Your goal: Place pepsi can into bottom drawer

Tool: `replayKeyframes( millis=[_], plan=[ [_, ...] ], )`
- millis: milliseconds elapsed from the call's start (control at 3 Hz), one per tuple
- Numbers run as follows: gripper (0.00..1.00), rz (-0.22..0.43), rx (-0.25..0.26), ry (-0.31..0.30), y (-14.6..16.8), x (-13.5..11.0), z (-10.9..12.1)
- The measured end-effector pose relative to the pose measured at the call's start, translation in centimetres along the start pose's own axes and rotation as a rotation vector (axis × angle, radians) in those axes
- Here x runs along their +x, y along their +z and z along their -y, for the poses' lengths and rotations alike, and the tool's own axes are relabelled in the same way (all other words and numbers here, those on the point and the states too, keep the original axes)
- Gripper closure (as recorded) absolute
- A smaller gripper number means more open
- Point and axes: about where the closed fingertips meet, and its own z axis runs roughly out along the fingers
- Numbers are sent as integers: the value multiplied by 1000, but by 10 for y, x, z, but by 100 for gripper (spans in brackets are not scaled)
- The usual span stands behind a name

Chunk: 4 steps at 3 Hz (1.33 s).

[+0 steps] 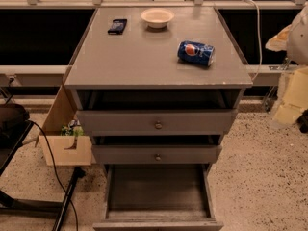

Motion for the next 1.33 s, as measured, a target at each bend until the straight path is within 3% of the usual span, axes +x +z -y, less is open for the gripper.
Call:
replayKeyframes(
  millis=[333,667,1333],
  plan=[
    [0,0,0,0,0,0,0],
    [0,17,15,4,7,-11,18],
    [0,43,42,21,42,-43,76]
  ],
)
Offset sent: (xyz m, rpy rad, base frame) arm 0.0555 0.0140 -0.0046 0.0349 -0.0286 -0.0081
